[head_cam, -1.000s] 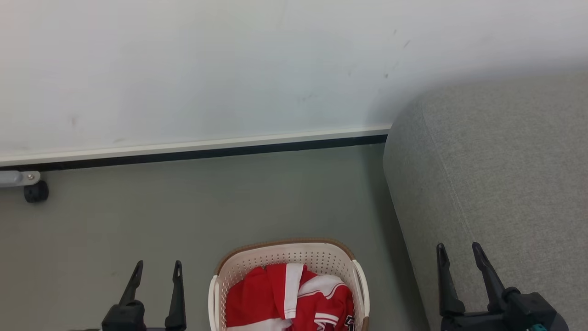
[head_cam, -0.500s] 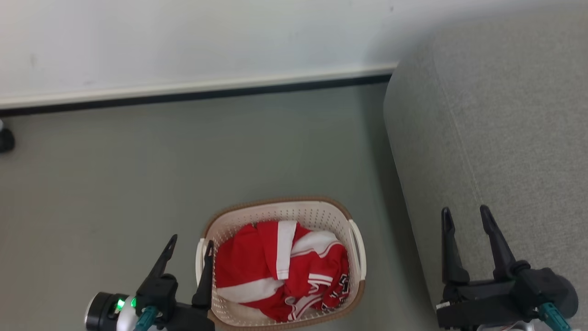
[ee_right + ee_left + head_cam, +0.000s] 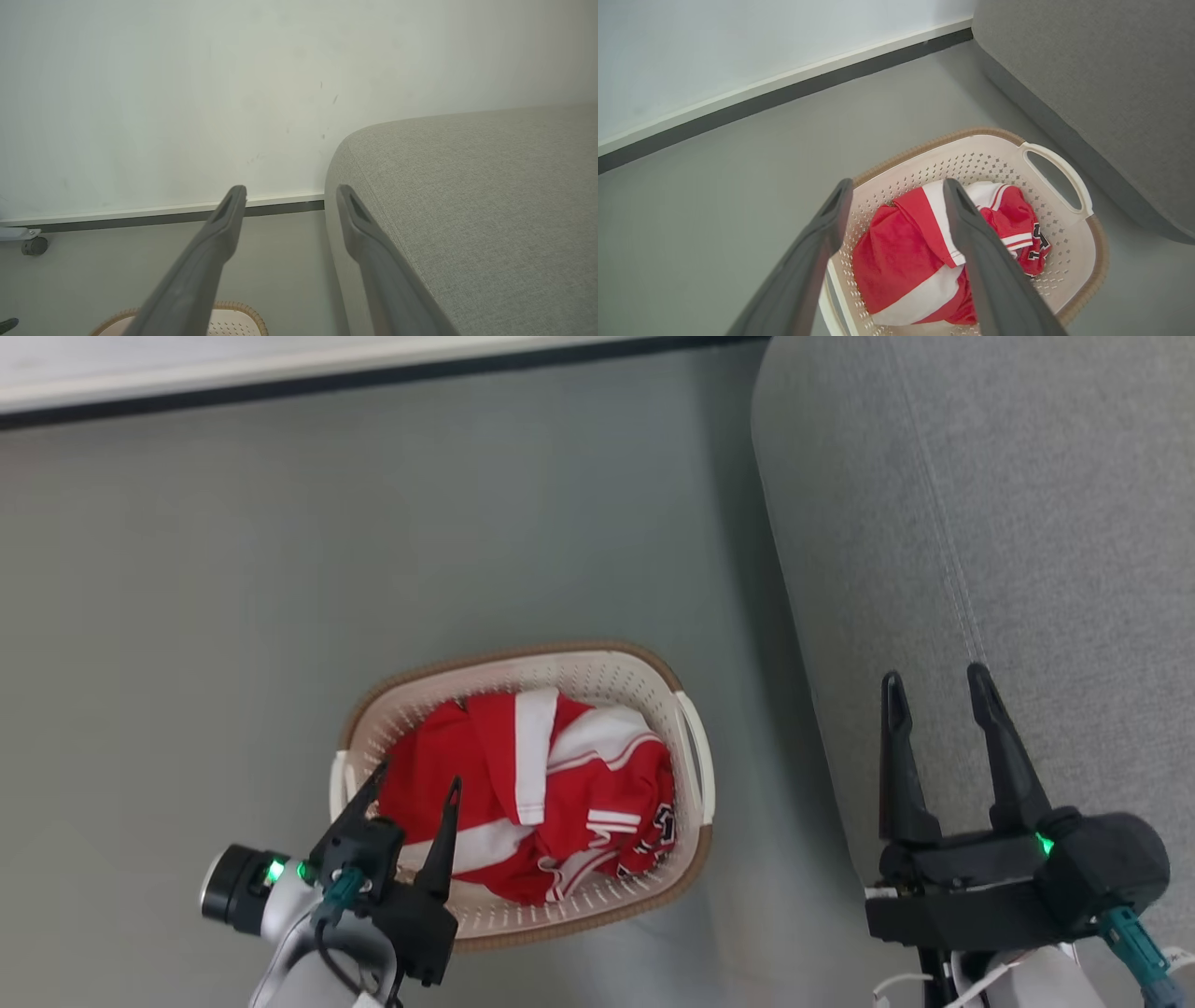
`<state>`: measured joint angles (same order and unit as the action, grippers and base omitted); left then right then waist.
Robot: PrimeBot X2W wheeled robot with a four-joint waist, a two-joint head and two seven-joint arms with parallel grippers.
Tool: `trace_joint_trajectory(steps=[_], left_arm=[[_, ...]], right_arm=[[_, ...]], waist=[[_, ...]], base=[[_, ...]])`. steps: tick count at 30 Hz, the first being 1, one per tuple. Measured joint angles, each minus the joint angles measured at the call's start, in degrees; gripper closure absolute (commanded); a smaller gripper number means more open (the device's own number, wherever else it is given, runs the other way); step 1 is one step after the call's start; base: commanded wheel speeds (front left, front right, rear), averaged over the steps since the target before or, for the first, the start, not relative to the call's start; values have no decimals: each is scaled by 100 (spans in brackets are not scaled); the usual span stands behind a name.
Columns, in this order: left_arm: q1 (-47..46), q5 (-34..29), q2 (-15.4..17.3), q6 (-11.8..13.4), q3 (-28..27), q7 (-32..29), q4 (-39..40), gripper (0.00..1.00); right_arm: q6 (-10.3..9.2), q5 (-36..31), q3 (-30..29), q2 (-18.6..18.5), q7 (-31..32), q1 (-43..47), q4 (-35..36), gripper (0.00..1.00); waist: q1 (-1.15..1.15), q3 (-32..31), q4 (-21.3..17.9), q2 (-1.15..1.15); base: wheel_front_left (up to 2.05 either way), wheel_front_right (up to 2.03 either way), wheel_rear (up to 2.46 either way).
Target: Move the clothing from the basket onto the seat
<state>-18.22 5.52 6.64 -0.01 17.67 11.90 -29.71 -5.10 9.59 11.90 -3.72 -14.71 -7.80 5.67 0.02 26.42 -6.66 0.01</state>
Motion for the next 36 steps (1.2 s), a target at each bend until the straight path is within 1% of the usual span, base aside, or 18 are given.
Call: trace_joint_trajectory(steps=[8, 11, 19, 24, 29, 36], left_arm=[[-569, -240, 27, -9, 131, -223, -558, 0], [-793, -320, 45, -51, 193, -279, -753, 0], [-1440, -417, -3, -49, 271, -300, -990, 0], [-1856, -545, 1, -49, 281, -315, -1081, 0], [-2286, -667, 80, -42, 304, -342, -1206, 0], [-2551, -742, 205, 146, 269, -321, -1522, 0]], right_arm=[[-2, -82, 183, 34, 0, -516, 233, 0], [-44, -100, 252, 42, -1, -785, 408, 0], [-53, -116, 336, 49, -1, -1069, 631, 0], [-97, -135, 387, 56, -1, -1249, 749, 0], [-103, -157, 433, 58, -2, -1527, 902, 0], [-152, -124, 541, 59, -2, -1782, 906, 0]], waist=[[0, 674, -259, 0], [0, 1017, -383, 0], [-1, 1711, -594, 0], [-1, 2145, -706, 0], [-1, 2581, -803, 0], [-1, 3100, -924, 0]], base=[[0, 0, 0], [0, 0, 0], [0, 0, 0], [0, 0, 0], [0, 0, 0], [0, 0, 0]])
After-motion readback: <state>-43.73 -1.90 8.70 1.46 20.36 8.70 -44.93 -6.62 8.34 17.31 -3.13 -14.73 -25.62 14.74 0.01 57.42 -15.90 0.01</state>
